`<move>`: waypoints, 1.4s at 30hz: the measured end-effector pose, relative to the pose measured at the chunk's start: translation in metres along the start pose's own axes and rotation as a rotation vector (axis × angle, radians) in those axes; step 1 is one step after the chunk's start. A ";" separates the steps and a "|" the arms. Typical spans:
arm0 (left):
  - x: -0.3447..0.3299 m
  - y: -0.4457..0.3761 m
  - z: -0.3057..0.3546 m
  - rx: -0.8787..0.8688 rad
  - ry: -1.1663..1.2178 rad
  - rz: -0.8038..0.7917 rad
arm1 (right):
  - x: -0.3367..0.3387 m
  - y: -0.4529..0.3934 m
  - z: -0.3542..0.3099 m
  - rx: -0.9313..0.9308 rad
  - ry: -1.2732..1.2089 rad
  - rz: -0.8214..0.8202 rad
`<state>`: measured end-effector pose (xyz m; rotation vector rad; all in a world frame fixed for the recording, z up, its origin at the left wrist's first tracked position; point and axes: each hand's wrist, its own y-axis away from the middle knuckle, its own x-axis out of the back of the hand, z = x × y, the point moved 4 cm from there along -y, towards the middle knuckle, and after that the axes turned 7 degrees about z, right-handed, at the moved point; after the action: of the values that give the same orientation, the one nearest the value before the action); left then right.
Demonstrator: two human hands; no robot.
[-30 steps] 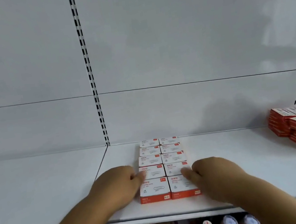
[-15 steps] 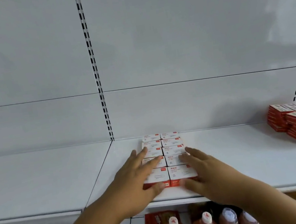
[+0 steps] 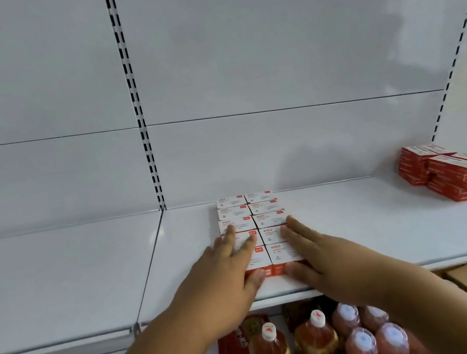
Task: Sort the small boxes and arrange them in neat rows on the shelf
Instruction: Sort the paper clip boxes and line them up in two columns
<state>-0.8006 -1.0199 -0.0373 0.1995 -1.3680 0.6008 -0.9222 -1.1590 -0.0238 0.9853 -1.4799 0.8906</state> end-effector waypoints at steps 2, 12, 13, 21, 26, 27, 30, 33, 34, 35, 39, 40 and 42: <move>-0.001 -0.001 0.001 -0.007 -0.011 -0.006 | 0.002 -0.001 0.000 0.007 -0.002 -0.015; 0.008 0.002 0.001 0.008 -0.056 -0.017 | 0.003 -0.002 0.002 0.099 0.067 0.081; 0.010 0.002 0.002 0.021 -0.048 -0.023 | 0.004 -0.002 0.002 0.103 0.055 0.085; 0.026 0.016 -0.011 0.097 -0.165 0.135 | 0.014 0.009 0.015 -0.071 0.001 0.173; 0.023 0.016 -0.006 0.091 -0.187 0.144 | 0.003 0.007 0.013 -0.029 -0.009 0.153; 0.024 0.016 -0.005 0.094 -0.188 0.147 | 0.002 0.007 0.012 -0.032 -0.021 0.156; 0.022 0.015 -0.005 0.097 -0.179 0.161 | 0.003 0.007 0.011 -0.041 -0.048 0.164; 0.020 0.016 -0.006 0.100 -0.161 0.181 | 0.005 0.007 0.011 -0.047 -0.063 0.173; 0.020 0.016 -0.006 0.103 -0.158 0.187 | 0.006 0.007 0.011 -0.044 -0.071 0.178; 0.020 0.015 -0.006 0.108 -0.154 0.191 | 0.008 0.007 0.011 -0.034 -0.083 0.182; 0.021 0.014 -0.006 0.125 -0.087 0.228 | 0.016 0.005 0.013 -0.037 -0.117 0.166; 0.022 0.014 -0.007 0.128 -0.063 0.239 | 0.018 0.005 0.015 -0.056 -0.110 0.181; 0.025 0.011 -0.005 0.095 -0.029 0.248 | 0.023 0.003 0.015 -0.059 -0.097 0.242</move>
<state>-0.8004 -1.0011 -0.0171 0.1164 -1.4043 0.8738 -0.9320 -1.1745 -0.0030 0.8276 -1.7241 0.9760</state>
